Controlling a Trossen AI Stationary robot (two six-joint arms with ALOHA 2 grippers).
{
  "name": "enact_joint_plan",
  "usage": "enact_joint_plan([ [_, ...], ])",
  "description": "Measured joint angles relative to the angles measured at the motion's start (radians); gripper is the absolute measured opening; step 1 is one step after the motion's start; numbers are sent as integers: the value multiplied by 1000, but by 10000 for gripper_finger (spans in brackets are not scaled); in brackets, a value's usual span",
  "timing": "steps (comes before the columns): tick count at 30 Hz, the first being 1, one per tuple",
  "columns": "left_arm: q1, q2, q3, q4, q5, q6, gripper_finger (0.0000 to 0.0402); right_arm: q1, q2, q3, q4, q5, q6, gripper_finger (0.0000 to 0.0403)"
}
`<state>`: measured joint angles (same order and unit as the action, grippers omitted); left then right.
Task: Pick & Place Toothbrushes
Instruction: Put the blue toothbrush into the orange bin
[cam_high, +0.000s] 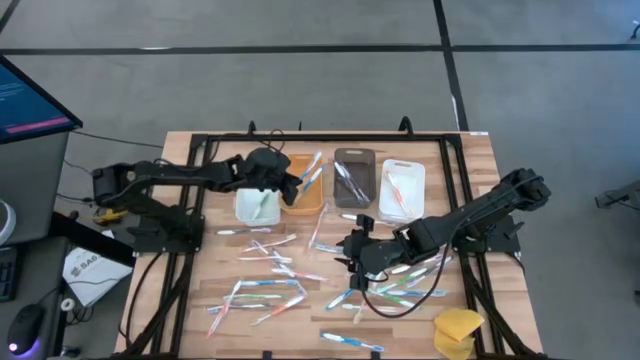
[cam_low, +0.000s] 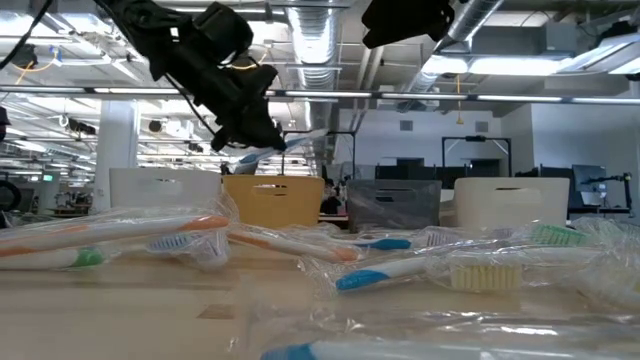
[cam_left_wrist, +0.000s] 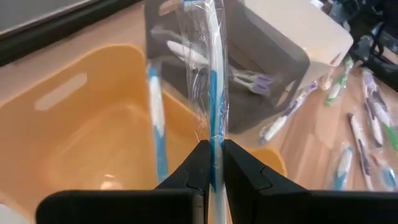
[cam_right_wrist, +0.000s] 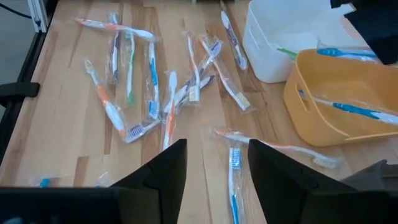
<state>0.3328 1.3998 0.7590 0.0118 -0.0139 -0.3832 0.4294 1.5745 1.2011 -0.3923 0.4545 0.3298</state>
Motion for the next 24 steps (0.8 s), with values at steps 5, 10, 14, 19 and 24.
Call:
enact_joint_plan([
  [5,-1,30,86,-152,-29,2,22,0,0,0,-7,0,0,168],
  [10,0,29,136,-235,-68,-3,22,0,0,0,-14,0,0,165],
  [14,-1,29,149,-269,-69,-46,22,0,0,0,-21,0,0,164],
  [19,-4,33,149,-276,-92,-71,22,0,1,0,-23,0,0,167],
  [24,5,88,175,-280,-93,-94,22,-9,1,0,-23,0,-16,168],
])
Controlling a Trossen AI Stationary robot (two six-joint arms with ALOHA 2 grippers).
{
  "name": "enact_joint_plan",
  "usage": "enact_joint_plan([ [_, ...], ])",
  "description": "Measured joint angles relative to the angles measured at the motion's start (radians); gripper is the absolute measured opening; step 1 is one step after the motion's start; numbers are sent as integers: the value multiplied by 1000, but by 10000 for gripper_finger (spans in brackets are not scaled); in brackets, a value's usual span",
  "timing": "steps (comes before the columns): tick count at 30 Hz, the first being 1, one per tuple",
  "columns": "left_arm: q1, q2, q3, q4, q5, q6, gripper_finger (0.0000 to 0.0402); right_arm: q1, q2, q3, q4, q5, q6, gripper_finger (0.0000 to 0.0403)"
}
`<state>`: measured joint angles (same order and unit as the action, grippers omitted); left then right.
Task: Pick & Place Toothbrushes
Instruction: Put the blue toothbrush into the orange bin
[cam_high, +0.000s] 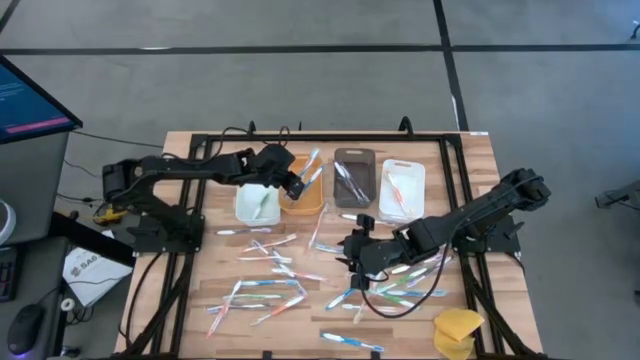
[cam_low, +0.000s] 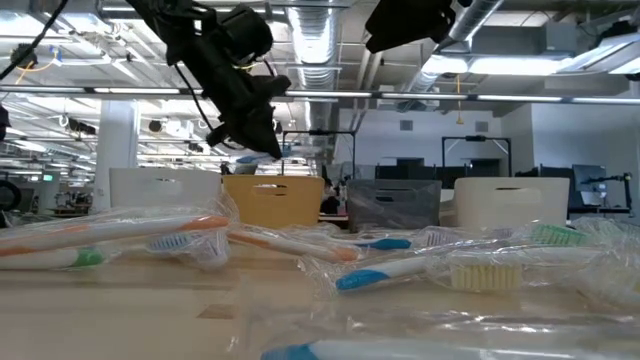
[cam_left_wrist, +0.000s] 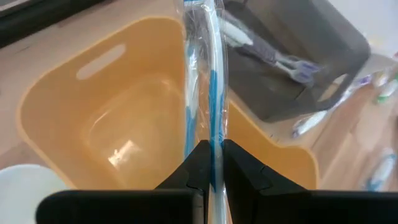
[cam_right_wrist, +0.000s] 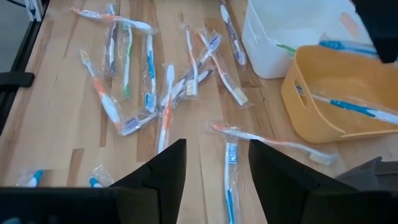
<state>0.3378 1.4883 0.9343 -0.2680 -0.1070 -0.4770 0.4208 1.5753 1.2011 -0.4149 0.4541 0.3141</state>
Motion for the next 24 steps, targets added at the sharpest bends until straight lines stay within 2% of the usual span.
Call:
enact_joint_plan([
  [9,-7,136,99,-115,26,-1,22,-27,0,0,-8,0,-20,164],
  [24,-6,236,108,-144,-18,-22,24,-27,0,0,-21,0,-37,165],
])
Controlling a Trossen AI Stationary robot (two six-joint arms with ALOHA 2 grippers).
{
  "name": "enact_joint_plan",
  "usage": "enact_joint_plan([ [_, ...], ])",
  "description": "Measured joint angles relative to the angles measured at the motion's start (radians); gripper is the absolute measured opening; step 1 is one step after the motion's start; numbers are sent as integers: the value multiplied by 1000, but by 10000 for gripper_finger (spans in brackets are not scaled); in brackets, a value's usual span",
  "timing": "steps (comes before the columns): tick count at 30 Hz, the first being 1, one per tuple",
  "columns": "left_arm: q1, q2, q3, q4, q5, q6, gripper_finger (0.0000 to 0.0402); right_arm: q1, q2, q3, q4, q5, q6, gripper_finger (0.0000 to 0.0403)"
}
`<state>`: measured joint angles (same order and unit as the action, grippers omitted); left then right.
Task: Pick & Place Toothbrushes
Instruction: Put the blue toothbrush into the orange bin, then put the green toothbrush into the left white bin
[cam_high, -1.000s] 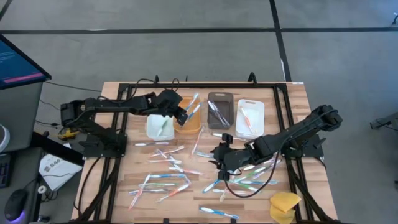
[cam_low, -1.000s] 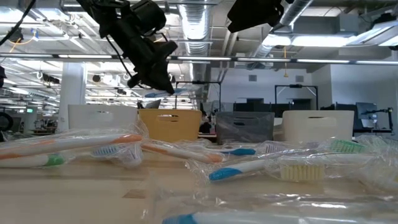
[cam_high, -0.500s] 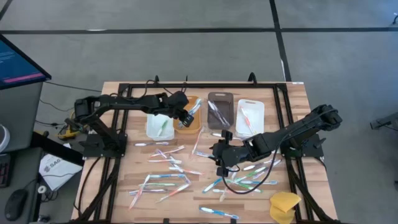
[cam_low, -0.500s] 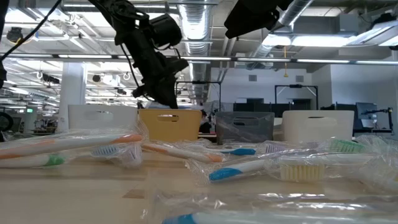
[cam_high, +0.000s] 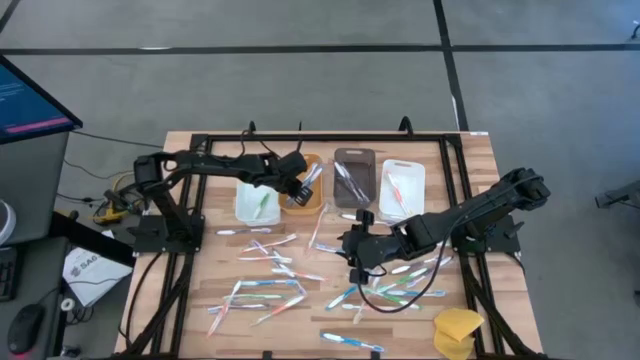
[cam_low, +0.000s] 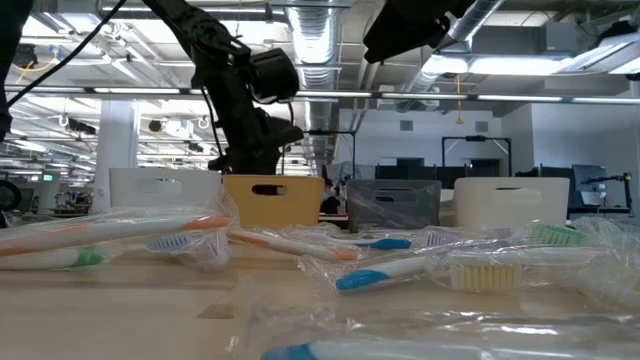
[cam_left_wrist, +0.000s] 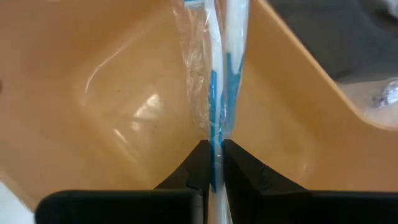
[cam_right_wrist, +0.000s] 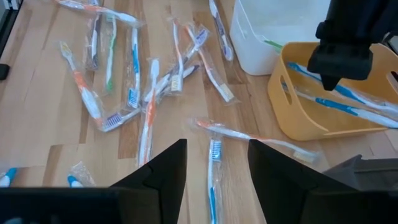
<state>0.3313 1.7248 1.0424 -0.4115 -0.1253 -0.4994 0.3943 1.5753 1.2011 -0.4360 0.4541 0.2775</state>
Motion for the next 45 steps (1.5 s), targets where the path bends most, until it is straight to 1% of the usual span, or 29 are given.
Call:
enact_joint_plan([
  [15,-1,-3,-1,-1,16,-8,97,11,0,0,1,0,3,165],
  [20,-6,-53,-1,-1,28,-21,109,24,0,0,1,0,3,166],
  [23,-29,-114,-1,-1,26,-22,111,27,0,0,1,0,3,164],
  [25,-59,-160,-1,1,27,-15,110,31,0,0,0,0,4,164],
  [27,-100,-213,-10,0,25,34,108,32,0,0,0,0,5,165],
  [31,-215,-325,-60,2,17,103,106,38,0,0,-6,0,19,167],
  [35,-340,-427,-141,-1,17,161,106,48,0,0,-6,0,19,165],
  [38,-408,-497,-218,-5,16,151,106,56,0,0,-2,0,23,164],
  [41,-457,-563,-303,-5,11,153,106,59,0,0,-2,-1,36,165],
  [45,-492,-637,-413,-4,13,153,106,60,0,0,-2,-1,37,167],
])
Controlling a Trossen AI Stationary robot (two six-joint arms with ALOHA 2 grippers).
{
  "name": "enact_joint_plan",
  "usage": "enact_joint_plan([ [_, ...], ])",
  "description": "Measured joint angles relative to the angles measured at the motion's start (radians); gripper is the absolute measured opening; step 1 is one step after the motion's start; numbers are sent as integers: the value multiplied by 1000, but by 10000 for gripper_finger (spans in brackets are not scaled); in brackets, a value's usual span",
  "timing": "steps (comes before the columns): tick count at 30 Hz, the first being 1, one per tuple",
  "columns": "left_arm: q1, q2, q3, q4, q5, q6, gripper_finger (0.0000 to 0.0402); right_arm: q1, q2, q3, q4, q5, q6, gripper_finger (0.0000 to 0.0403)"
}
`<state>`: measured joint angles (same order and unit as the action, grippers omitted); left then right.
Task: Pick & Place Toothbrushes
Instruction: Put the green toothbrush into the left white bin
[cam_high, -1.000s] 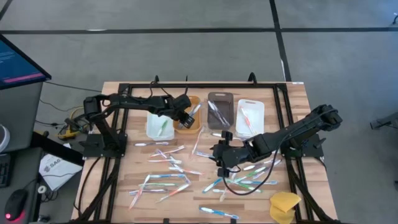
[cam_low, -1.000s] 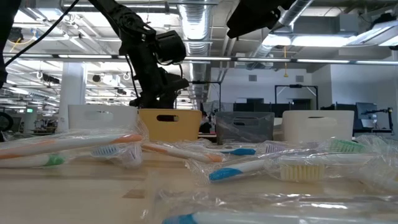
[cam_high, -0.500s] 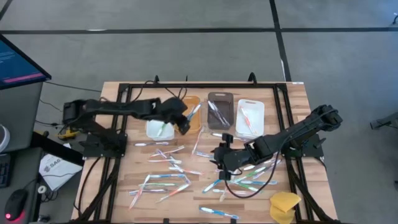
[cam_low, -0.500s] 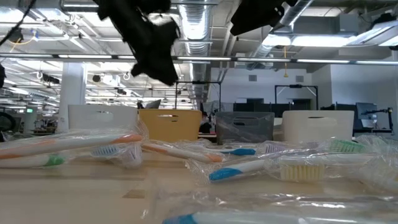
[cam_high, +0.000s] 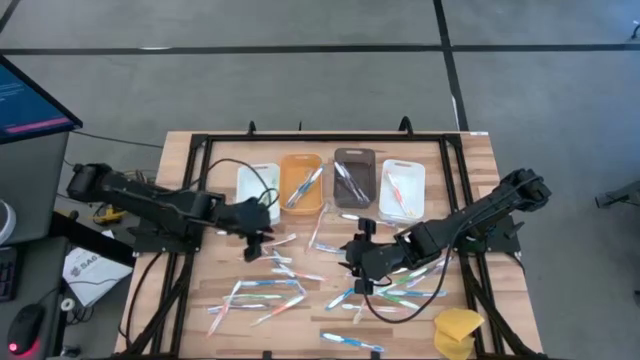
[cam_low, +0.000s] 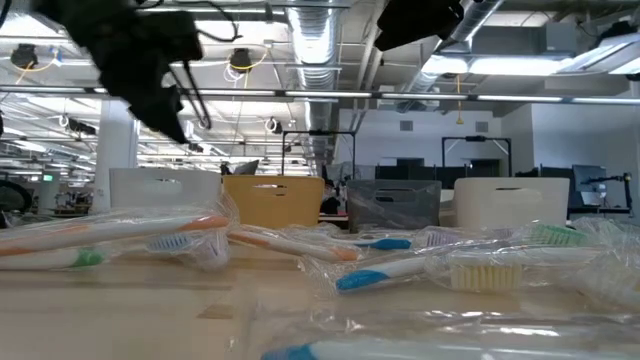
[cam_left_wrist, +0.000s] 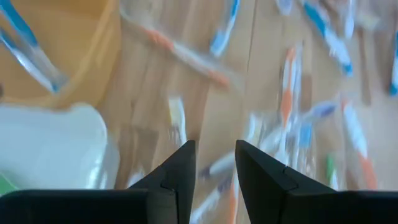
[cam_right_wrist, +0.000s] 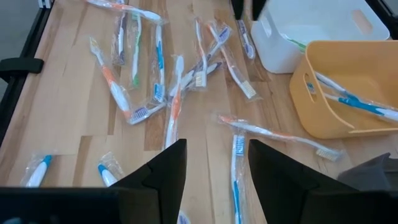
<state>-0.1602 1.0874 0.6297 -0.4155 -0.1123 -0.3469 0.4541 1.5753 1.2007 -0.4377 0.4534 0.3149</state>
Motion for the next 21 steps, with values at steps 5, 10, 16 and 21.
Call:
enact_joint_plan([
  [5,-23,-70,-80,0,15,0,106,0,0,0,0,0,0,164],
  [10,-45,-112,-93,-5,15,33,106,-6,0,0,-6,0,-1,166],
  [16,-65,-132,-93,-17,-71,132,105,-13,0,0,-8,-1,-8,165],
  [21,-65,-131,-93,-30,-134,242,105,-12,0,0,-15,-3,-8,164],
])
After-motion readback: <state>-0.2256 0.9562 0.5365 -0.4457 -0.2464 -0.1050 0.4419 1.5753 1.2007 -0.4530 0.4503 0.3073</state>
